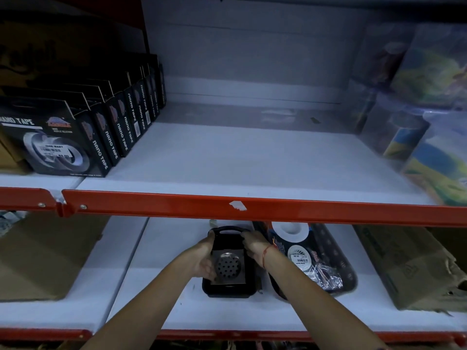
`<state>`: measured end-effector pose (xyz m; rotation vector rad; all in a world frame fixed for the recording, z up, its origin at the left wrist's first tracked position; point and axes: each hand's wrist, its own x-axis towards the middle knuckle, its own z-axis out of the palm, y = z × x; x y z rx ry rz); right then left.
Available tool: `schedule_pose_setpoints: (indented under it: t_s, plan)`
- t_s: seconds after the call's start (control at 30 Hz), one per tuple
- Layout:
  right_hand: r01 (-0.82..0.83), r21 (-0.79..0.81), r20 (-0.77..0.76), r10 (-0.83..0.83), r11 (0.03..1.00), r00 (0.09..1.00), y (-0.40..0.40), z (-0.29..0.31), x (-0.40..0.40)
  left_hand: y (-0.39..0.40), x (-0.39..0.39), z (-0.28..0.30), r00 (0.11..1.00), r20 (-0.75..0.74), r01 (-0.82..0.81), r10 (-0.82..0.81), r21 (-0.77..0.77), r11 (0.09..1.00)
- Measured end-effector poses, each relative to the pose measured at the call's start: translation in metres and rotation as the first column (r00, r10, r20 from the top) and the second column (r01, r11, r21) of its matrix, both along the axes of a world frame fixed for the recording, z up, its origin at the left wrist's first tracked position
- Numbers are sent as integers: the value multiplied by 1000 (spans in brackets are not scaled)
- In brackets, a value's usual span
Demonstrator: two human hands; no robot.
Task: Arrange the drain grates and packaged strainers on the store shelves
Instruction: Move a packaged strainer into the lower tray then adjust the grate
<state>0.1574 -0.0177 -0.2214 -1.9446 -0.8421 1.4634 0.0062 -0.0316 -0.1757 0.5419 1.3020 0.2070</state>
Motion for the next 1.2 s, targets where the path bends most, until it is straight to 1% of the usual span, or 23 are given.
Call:
schedule_pose_setpoints:
  t_s: [0.07,0.1,0.17,0.23,0.3,0.37,0.4,0.53,0.63,0.77,0.87,0.97,1.07,1.13,1.17,1.2]
  plan:
    - [-110,13,40,110,994,993,6,-1,2,-4,-1,-3,990,128,-44,58,-111,993]
    - [-199,-1,96,198,980,975,11,1,0,-7,-1,-7,978,180,-77,105,-156,985]
    - [-376,-40,202,376,926,904,17,7,-7,-13,2,-16,940,254,-172,228,-226,959]
    - [-486,-74,311,484,871,818,20,10,-9,-17,6,-25,904,263,-272,336,-254,928]
    - [-523,-127,405,525,843,748,20,6,-3,-18,12,-33,892,232,-330,388,-253,909]
    - [-603,-207,427,626,770,653,20,5,-1,-20,16,-38,878,218,-371,426,-253,894]
    - [-633,-218,443,653,743,614,19,7,-2,-20,18,-40,868,220,-389,444,-253,886]
    - [-687,-239,489,696,686,526,26,-1,2,-22,21,-47,807,228,-484,545,-273,831]
    - [-700,-257,491,714,666,499,30,-6,4,-24,19,-51,771,219,-536,598,-285,795]
    - [-700,-273,502,718,661,483,36,-9,6,-25,18,-51,755,203,-563,623,-285,776]
    - [-701,-248,513,705,669,491,35,-13,7,-24,19,-52,750,211,-566,627,-285,773]
    - [-725,-214,525,703,655,480,34,-12,10,-23,21,-53,759,224,-552,612,-277,786]
    - [-708,-149,517,665,690,539,32,-8,13,-25,19,-49,790,269,-499,551,-239,833]
    - [-696,-65,492,630,715,601,27,-2,16,-29,19,-41,840,282,-435,464,-163,886]
    - [-696,-4,486,609,719,627,25,1,19,-28,18,-39,886,235,-390,400,-91,916]
    - [-690,54,485,585,722,650,19,5,24,-30,18,-37,936,136,-328,325,0,945]
